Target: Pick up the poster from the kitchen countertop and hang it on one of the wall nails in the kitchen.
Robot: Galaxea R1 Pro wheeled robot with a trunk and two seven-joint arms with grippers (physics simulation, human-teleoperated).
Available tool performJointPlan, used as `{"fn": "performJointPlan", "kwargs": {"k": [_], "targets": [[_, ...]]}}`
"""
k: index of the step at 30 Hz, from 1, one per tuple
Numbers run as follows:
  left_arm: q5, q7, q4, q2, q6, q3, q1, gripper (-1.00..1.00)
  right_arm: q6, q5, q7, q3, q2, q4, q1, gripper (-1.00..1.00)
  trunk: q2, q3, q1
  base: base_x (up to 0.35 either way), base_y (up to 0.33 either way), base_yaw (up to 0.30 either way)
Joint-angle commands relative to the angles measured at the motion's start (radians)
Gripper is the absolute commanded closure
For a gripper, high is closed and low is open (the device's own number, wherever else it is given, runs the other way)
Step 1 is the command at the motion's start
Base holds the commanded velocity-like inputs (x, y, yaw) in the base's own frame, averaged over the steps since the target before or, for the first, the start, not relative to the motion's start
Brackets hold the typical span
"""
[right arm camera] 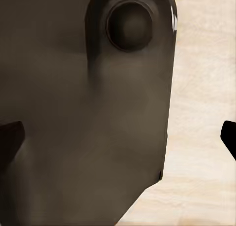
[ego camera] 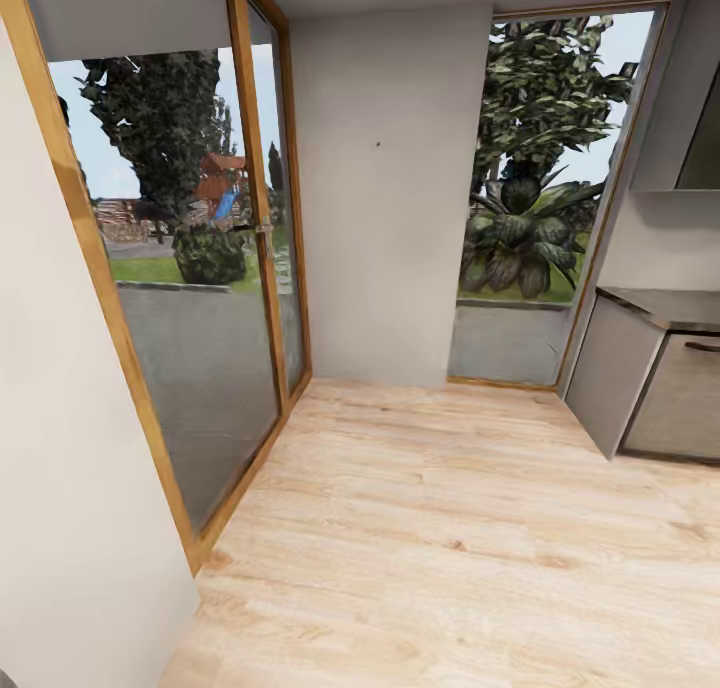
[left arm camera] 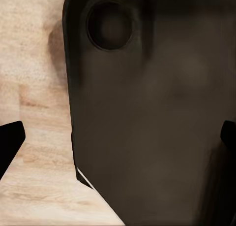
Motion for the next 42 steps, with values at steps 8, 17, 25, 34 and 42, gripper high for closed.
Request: {"fn": "performJointPlan", "kwargs": {"k": [8,17,25,34,42], "targets": [[0.001,-0.001,-0.045,-0.045,-0.003,0.002,0.042,-1.00,-0.045,0.001,0.002,0.001,0.001,-0.002,-0.026,-1.00,0.000,0.000,0.000,0.000,0.000,0.000],[0.001,-0.001,-0.048,-0.046,-0.003,0.002,0.042,-1.00,-0.064,0.001,0.002,0.001,0.001,-0.002,-0.026,-1.00,0.000,0.000,0.000,0.000,0.000,0.000],[-0.005,0.000,-0.072,-0.045,-0.021,0.001,0.043,-1.00,-0.075,-0.008,0.000,-0.005,-0.012,-0.028,-0.029,-1.00,0.000,0.000,0.000,0.000,0.000,0.000],[-0.008,0.001,-0.660,-0.035,-0.028,0.002,0.044,-1.00,-0.217,-0.012,-0.001,-0.009,-0.026,-0.504,-0.029,-1.00,0.000,0.000,0.000,0.000,0.000,0.000],[-0.009,0.000,-0.689,-0.020,-0.028,0.008,0.044,-1.00,-0.218,-0.011,-0.003,-0.004,-0.038,-0.502,-0.028,-1.00,0.000,0.000,0.000,0.000,0.000,-0.051]]}}
